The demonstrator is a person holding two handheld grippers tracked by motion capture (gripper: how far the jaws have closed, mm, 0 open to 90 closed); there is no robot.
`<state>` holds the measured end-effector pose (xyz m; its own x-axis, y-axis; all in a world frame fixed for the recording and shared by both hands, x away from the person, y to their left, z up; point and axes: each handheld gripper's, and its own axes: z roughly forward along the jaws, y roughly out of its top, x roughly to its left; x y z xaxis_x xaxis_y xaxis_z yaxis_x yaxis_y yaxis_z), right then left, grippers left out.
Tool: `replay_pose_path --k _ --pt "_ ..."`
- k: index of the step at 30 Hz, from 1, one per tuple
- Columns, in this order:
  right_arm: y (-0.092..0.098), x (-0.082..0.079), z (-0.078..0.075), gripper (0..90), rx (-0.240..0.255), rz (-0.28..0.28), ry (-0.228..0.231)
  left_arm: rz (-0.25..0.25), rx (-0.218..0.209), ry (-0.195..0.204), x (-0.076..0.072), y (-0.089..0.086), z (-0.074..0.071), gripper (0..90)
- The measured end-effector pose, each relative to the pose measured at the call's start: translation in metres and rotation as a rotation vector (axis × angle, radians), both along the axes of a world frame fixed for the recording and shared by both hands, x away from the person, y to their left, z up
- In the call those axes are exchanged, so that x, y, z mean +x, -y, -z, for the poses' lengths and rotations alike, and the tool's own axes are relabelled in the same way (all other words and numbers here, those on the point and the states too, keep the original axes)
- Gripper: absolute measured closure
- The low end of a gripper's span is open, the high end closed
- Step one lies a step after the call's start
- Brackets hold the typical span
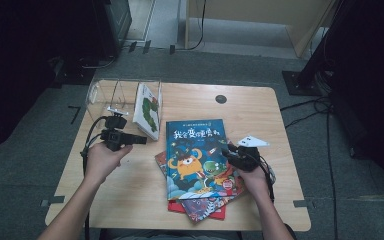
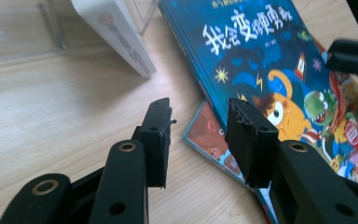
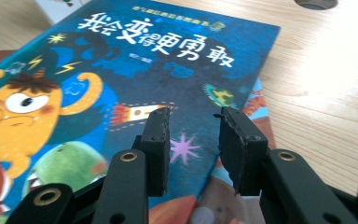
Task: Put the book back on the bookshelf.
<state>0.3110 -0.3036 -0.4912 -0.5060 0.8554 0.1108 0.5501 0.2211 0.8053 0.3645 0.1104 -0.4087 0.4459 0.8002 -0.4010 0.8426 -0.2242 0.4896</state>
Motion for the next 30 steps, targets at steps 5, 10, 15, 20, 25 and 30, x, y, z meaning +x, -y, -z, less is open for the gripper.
replay_pose_path --k 5,10,15,20,25,30 --pt "0.006 0.005 0.002 67.5 0.003 0.03 -0.011 0.054 -0.019 0.012 -0.006 0.005 0.015 69.1" --pt "0.01 0.012 -0.001 75.0 -0.004 0.056 -0.026 0.116 -0.018 0.028 -0.013 0.014 0.027 76.7" --pt "0.011 0.009 0.001 82.4 -0.011 0.064 -0.036 0.152 -0.02 0.027 -0.018 0.021 0.039 82.2" --pt "0.012 0.002 0.003 83.5 -0.029 0.068 -0.049 0.174 -0.037 0.031 -0.025 0.027 0.047 84.2" --pt "0.011 -0.002 0.008 84.1 -0.042 0.069 -0.073 0.193 -0.032 0.03 -0.031 0.034 0.055 89.7" --pt "0.013 -0.002 0.009 84.2 -0.024 0.067 -0.076 0.216 -0.038 0.039 -0.036 0.041 0.061 90.0"
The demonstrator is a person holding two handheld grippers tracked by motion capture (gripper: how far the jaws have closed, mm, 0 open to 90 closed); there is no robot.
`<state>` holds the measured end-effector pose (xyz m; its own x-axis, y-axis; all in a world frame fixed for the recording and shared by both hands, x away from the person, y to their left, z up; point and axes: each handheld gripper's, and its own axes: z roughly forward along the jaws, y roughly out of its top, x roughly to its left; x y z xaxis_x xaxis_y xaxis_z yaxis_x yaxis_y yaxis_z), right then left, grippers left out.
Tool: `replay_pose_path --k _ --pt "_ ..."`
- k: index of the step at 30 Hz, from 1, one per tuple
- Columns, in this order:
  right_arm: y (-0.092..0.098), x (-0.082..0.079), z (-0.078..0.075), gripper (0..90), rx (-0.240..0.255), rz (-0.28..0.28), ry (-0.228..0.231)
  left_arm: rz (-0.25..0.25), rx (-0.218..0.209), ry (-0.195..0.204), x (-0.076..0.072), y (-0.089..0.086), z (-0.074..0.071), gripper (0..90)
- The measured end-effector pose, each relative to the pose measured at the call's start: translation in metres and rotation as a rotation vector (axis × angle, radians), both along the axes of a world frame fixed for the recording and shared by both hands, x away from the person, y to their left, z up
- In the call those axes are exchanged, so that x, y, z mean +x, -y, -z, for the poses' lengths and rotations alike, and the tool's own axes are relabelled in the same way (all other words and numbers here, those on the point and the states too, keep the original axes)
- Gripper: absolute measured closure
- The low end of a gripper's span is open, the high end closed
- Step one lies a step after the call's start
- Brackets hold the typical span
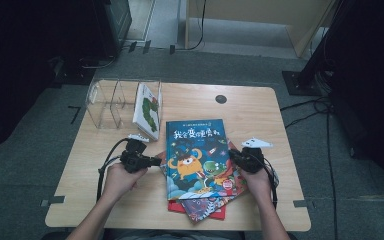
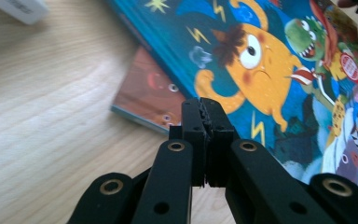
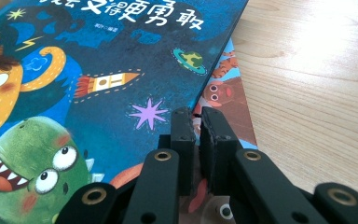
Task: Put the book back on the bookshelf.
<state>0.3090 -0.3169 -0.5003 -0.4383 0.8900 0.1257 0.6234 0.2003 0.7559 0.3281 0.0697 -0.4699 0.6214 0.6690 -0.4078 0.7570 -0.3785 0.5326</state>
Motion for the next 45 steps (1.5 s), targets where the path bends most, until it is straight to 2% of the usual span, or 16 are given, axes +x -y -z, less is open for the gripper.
replay_pose_path --k 10,18,20,23,28,34,39,45 --pt "0.0 0.0 0.001 85.8 0.006 -0.003 0.003 0.031 0.025 -0.012 -0.008 0.017 0.015 89.8" --pt "0.0 0.0 0.0 86.4 0.007 -0.005 -0.001 0.024 0.024 -0.005 -0.011 0.018 0.015 90.0" --pt "0.0 0.0 0.0 87.8 0.004 0.003 -0.003 0.037 0.01 -0.019 -0.013 0.02 0.016 90.0" --pt "0.003 0.002 0.001 90.0 0.023 0.018 -0.013 0.046 0.011 -0.016 -0.017 0.024 0.016 90.0" --pt "0.004 0.003 0.0 90.0 0.026 0.029 -0.024 0.061 0.008 -0.018 -0.024 0.028 0.016 90.0" --pt "0.002 0.006 -0.001 90.0 -0.008 0.028 -0.019 0.066 0.002 -0.017 -0.031 0.03 0.017 90.0" --pt "0.006 0.011 0.0 90.0 0.026 0.036 -0.018 0.074 0.001 -0.011 -0.035 0.036 0.017 90.0" --pt "0.015 0.002 -0.007 90.0 0.034 0.051 0.01 0.091 0.001 -0.002 -0.038 0.047 0.017 90.0"
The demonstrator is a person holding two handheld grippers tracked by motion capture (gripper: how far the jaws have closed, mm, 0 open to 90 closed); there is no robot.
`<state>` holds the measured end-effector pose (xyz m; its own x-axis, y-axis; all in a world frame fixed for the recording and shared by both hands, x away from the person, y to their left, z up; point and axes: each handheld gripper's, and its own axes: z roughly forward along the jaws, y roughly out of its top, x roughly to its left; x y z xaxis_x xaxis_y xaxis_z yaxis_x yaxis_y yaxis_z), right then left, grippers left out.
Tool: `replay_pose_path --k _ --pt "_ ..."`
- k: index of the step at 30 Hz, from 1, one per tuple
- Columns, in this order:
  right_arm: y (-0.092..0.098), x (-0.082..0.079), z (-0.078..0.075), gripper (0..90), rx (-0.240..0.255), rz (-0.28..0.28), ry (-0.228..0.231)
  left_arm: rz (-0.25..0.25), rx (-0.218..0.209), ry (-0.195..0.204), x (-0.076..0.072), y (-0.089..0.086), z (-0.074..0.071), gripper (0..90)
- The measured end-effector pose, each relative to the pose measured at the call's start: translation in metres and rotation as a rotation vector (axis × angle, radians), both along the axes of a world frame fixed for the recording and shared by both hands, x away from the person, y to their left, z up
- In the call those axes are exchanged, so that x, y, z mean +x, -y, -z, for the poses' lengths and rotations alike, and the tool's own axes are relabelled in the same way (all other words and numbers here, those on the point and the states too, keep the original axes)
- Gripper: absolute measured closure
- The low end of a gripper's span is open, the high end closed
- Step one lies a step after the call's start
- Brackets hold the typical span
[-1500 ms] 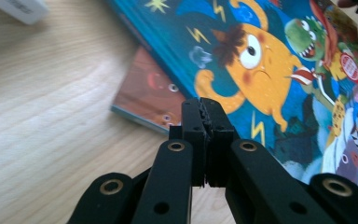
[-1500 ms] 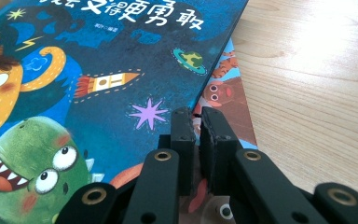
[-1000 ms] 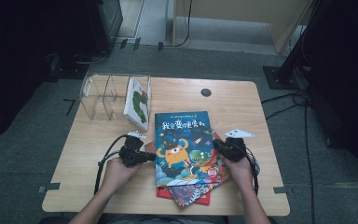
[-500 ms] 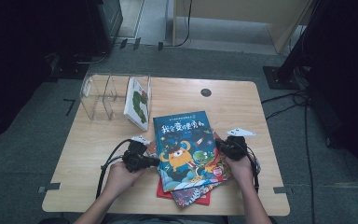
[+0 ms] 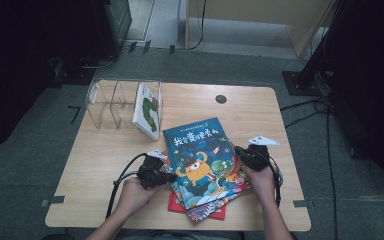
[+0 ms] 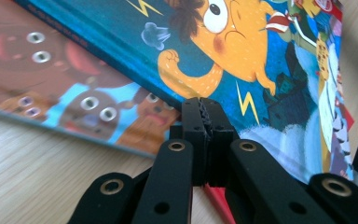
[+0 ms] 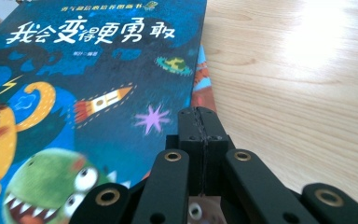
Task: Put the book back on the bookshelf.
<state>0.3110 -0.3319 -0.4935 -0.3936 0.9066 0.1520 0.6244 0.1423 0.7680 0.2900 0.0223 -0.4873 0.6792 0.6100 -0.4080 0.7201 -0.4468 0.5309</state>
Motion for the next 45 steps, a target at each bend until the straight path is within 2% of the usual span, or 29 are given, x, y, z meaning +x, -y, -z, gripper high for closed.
replay_pose_path --k 10,15,20,26,33,35,38,39,42,45 --pt "0.014 -0.023 0.0 89.4 -0.018 0.035 0.004 0.043 -0.013 0.001 0.0 0.023 0.001 89.8" --pt "0.019 -0.022 0.003 89.5 -0.016 0.082 0.017 0.058 -0.019 -0.006 0.001 0.025 0.002 89.7" --pt "0.016 -0.018 0.002 89.6 -0.028 0.096 0.017 0.054 -0.024 -0.005 0.002 0.025 0.001 89.4" --pt "0.015 -0.011 0.002 89.6 -0.035 0.107 0.012 0.029 -0.028 0.002 0.003 0.019 -0.002 89.4" --pt "0.012 0.0 0.002 89.0 -0.016 0.116 0.013 -0.012 -0.035 0.008 0.003 0.003 -0.006 89.4" --pt "0.011 0.005 0.002 89.0 -0.024 0.117 0.007 -0.027 -0.036 0.01 0.003 -0.001 -0.007 89.4" --pt "0.009 0.009 0.002 88.8 -0.014 0.117 0.025 -0.045 -0.027 0.017 0.002 -0.007 -0.008 89.4" --pt "0.008 0.012 0.0 88.2 -0.02 0.115 0.014 -0.049 -0.023 0.017 0.002 -0.008 -0.009 89.3" --pt "0.005 0.022 -0.002 88.1 -0.023 0.115 0.038 -0.064 -0.021 0.023 0.002 -0.012 -0.01 89.3" --pt "0.0 0.036 -0.001 88.1 -0.021 0.122 0.023 -0.073 -0.014 0.029 0.002 -0.015 -0.011 89.2"
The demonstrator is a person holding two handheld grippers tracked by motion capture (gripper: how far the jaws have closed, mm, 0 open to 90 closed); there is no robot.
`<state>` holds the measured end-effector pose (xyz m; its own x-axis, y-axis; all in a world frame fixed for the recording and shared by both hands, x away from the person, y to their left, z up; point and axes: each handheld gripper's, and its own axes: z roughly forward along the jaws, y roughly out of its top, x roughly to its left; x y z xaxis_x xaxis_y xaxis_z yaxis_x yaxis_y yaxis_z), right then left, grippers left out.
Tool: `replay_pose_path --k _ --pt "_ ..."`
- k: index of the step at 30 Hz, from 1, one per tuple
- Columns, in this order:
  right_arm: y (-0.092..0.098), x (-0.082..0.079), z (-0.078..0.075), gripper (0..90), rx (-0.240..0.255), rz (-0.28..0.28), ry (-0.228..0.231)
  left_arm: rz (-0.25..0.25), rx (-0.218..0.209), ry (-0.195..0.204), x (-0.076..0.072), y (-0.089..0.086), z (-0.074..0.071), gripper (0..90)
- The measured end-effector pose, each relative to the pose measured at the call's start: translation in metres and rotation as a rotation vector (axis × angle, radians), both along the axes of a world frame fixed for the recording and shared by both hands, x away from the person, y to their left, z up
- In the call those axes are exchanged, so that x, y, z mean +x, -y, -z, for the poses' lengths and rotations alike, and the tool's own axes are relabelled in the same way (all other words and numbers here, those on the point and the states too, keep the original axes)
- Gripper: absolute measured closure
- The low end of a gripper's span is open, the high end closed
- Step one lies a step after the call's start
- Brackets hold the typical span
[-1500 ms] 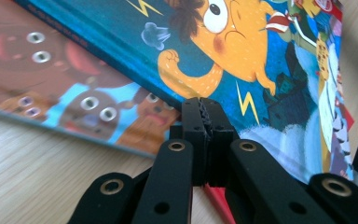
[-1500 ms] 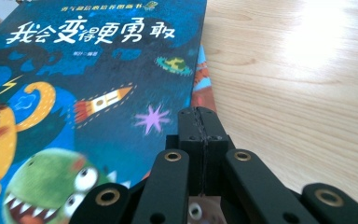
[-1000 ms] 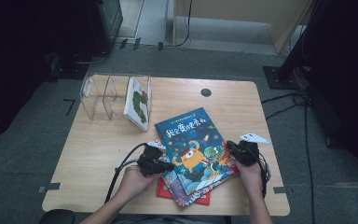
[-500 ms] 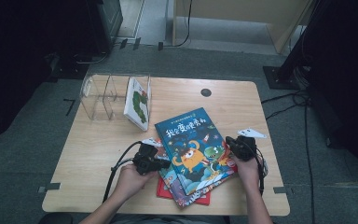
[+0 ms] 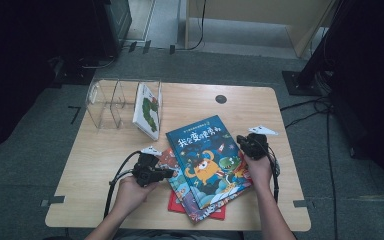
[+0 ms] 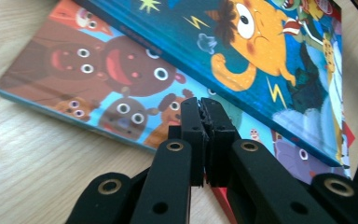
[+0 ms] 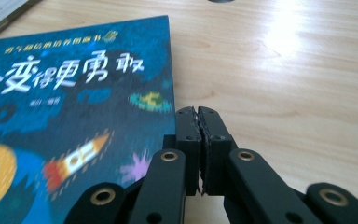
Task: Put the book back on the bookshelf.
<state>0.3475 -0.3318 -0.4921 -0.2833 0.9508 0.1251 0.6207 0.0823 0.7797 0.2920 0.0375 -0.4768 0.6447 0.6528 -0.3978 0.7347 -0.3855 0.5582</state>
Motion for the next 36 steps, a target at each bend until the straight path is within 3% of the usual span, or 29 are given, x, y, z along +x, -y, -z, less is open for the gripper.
replay_pose_path --k 14,19,24,31,36 --pt "-0.021 0.028 -0.001 88.4 -0.031 -0.023 -0.033 -0.052 0.009 -0.003 -0.005 -0.018 0.001 88.8" --pt "-0.023 0.036 -0.001 88.1 -0.065 0.0 -0.044 -0.065 0.016 -0.002 -0.007 -0.023 0.001 88.8" --pt "-0.021 0.041 0.0 90.0 -0.032 0.004 -0.058 -0.082 0.013 -0.003 -0.008 -0.027 0.002 88.7" --pt "-0.022 0.048 0.001 90.0 -0.041 0.013 -0.091 -0.096 0.013 0.001 -0.01 -0.031 0.001 88.6" --pt "-0.026 0.051 0.001 90.0 -0.04 -0.024 -0.101 -0.102 0.015 -0.002 -0.01 -0.033 0.001 88.6"
